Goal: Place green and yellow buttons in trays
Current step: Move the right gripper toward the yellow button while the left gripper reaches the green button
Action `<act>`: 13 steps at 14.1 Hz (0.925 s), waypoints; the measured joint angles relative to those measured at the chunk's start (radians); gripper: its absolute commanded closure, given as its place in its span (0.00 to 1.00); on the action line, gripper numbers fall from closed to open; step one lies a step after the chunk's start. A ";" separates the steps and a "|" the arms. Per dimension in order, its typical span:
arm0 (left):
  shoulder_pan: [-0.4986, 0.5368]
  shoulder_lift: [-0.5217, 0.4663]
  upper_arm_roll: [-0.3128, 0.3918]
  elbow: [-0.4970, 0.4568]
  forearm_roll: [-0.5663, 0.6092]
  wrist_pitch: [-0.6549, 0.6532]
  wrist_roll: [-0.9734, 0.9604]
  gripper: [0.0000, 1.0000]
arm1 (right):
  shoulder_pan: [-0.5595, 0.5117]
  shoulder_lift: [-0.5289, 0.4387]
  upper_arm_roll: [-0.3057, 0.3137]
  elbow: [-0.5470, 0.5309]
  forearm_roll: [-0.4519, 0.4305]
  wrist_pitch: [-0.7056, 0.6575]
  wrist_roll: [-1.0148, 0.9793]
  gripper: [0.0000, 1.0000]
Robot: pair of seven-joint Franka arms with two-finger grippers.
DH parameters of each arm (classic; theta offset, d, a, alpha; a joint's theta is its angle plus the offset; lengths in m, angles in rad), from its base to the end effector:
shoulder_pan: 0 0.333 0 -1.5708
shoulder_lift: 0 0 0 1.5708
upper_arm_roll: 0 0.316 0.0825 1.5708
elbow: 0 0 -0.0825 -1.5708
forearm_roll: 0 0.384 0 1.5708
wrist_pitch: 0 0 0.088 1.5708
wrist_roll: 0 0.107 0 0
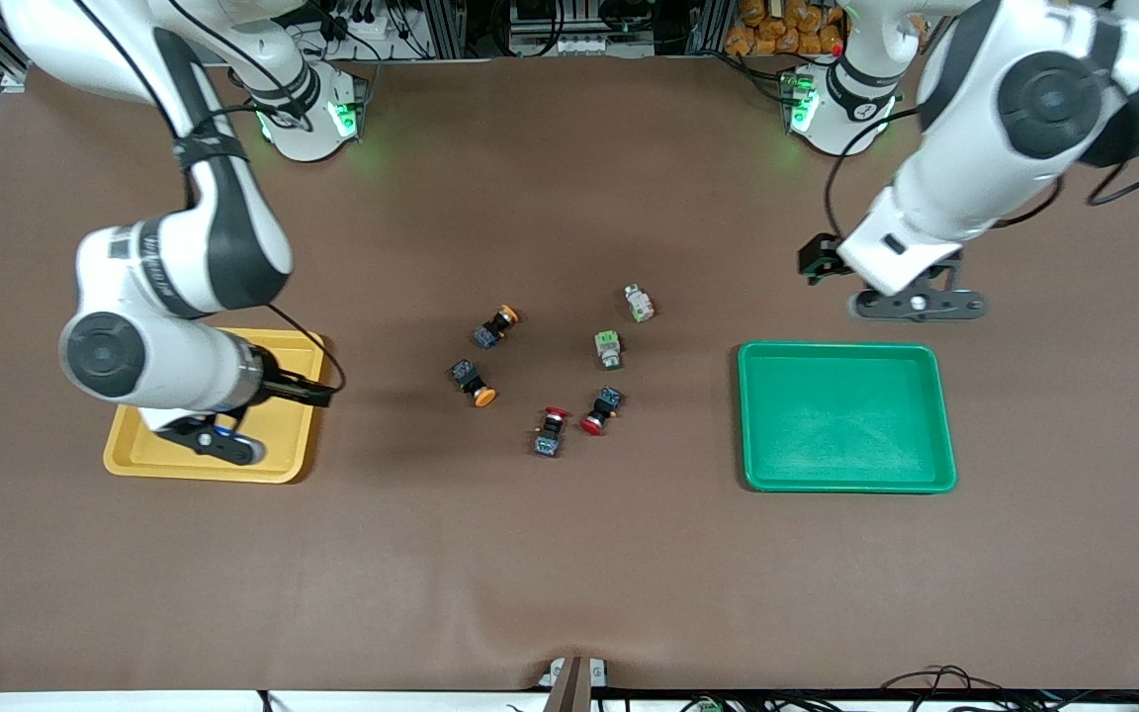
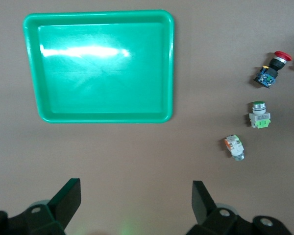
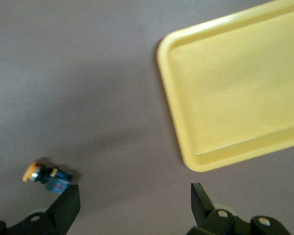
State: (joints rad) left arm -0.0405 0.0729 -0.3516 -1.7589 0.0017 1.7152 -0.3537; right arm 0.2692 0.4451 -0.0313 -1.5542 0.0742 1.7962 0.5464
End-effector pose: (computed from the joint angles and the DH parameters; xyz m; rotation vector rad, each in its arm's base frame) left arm 0.5303 -0.2138 0.5087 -3.1170 0.0612 0.1763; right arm 0.6381 0.1639 0.3759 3.0572 -0.5103 -0.3251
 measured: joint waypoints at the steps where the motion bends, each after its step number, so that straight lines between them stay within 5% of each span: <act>1: 0.000 0.011 -0.012 -0.007 0.000 0.015 -0.017 0.00 | 0.021 0.010 0.000 -0.006 0.002 0.030 0.009 0.00; 6: -0.011 0.067 -0.080 -0.046 0.000 0.124 -0.148 0.00 | 0.124 0.092 0.002 -0.015 0.006 0.168 0.013 0.00; 13: -0.124 0.198 -0.087 -0.103 0.000 0.305 -0.320 0.00 | 0.225 0.214 0.002 -0.038 0.007 0.379 0.019 0.00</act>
State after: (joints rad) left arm -0.1645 0.2712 -0.4387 -1.8619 0.0019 2.0201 -0.6733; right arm 0.4945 0.6594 -0.0289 -1.5924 0.0817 2.1754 0.5653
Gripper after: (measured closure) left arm 0.000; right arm 0.000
